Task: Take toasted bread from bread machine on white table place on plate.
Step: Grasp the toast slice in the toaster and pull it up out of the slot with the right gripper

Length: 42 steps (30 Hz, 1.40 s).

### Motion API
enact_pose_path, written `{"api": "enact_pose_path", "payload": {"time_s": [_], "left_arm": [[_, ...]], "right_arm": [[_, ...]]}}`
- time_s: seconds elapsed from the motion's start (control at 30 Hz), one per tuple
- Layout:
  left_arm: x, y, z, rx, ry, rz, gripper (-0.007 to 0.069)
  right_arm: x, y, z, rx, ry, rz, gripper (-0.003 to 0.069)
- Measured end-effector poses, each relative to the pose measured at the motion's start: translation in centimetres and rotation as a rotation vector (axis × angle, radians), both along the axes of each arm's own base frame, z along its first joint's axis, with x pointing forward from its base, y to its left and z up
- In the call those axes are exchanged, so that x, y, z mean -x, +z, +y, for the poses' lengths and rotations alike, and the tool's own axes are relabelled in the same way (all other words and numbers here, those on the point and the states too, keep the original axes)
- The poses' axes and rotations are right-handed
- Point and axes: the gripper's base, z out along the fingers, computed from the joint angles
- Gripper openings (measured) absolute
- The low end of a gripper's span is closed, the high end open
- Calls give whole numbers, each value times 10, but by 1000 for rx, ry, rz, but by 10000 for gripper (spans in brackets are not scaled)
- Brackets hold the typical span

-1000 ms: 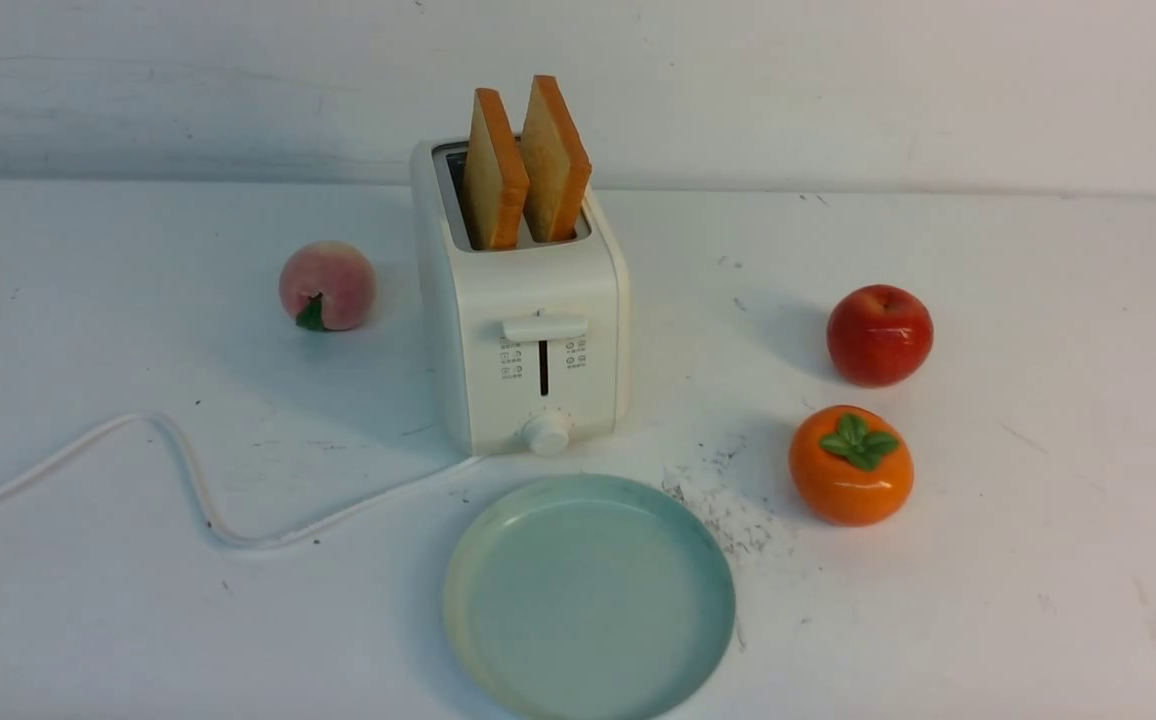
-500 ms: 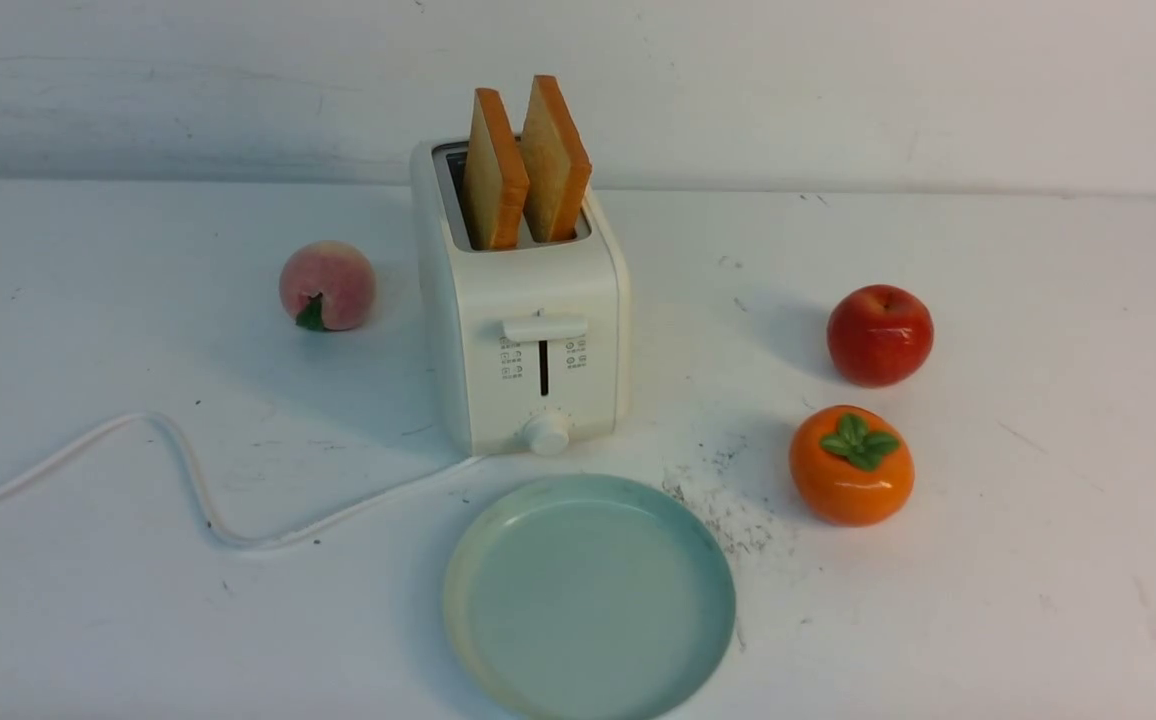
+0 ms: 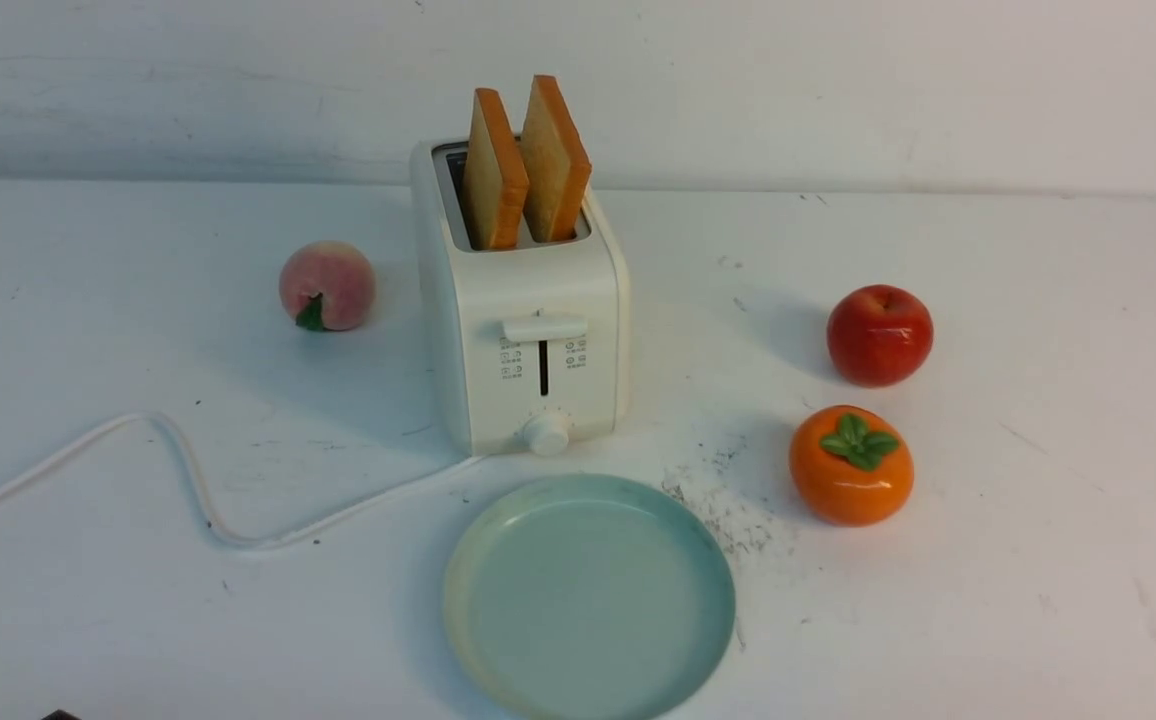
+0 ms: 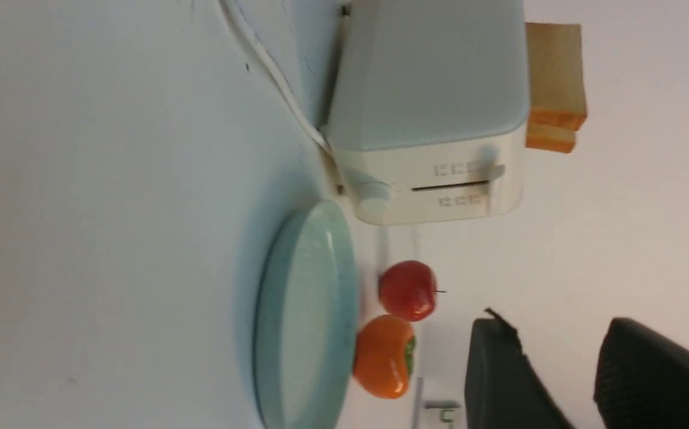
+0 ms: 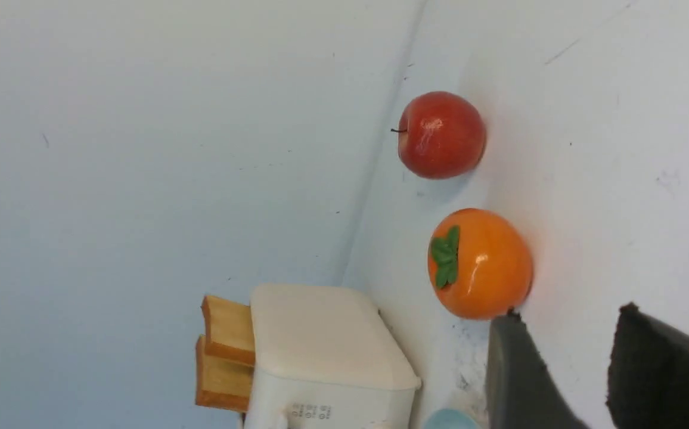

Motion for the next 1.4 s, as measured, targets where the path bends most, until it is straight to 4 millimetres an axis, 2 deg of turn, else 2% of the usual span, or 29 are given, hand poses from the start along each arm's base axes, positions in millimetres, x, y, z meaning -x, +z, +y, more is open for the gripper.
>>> {"api": "enact_pose_path", "payload": {"time_s": [0.2,0.27,0.3,0.33,0.4,0.47,0.5,0.53,0.57,0.6,0.67,0.7,0.73,0.77,0.8,0.83,0.9,1.0,1.07,1.2,1.23,1.27,1.3,1.33,1.4], "left_arm": [[0,2,0,39,10,-7,238],[-1,4,2,46,32,-28,238],[-2,5,4,52,48,-45,238],[-2,5,4,53,51,-47,238],[-2,8,6,61,79,-74,238],[-3,9,7,64,87,-82,238],[-3,9,8,68,95,-90,238],[-3,10,8,69,96,-91,236],[-3,10,8,71,96,-91,235],[-3,10,8,79,98,-91,221],[-3,10,8,103,99,-89,182],[-3,11,8,109,98,-90,176],[-2,18,7,117,90,-104,136],[0,29,7,98,79,-137,90],[0,31,7,99,79,-144,90],[4,48,6,62,64,-199,34],[11,71,4,13,29,-265,-14],[24,102,-3,-32,-69,-322,-14],[25,116,-11,-92,-163,-298,-14],[13,125,-23,-244,-308,-221,-14],[4,124,-28,-290,-367,-168,-14],[-2,124,-31,-323,-415,-129,-14],[-3,123,-32,-335,-432,-121,-14],[-15,120,-36,-376,-504,-52,-14],[-27,115,-40,-410,-562,6,-14]], "right_arm": [[0,3,-1,-66,-13,-27,233],[0,11,-2,-85,-25,-67,213],[2,25,-3,-63,-39,-127,190],[2,25,-3,-57,-42,-131,185],[8,59,-6,103,-74,-268,111],[12,76,-7,213,-89,-319,69],[15,97,-6,359,-96,-353,14],[15,109,-5,443,-87,-354,-6],[15,111,-5,456,-84,-352,-8],[12,131,-2,583,-44,-326,-16],[0,145,3,725,51,-237,-14],[-1,145,4,739,78,-216,-14],[-11,156,9,823,182,-140,-8],[-23,156,13,876,294,-49,-7],[-25,160,13,886,309,-43,-7],[-43,159,17,918,455,75,-5],[-63,155,22,901,634,216,-5],[-99,144,32,775,860,336,-2],[-124,136,48,696,1014,282,-2],[-153,132,87,637,1195,108,-1],[-167,133,100,652,1232,73,-1],[-177,134,111,669,1252,60,-1],[-179,134,114,676,1258,55,-1],[-199,138,130,731,1274,58,-1],[-219,143,147,809,1284,81,-1]]}}
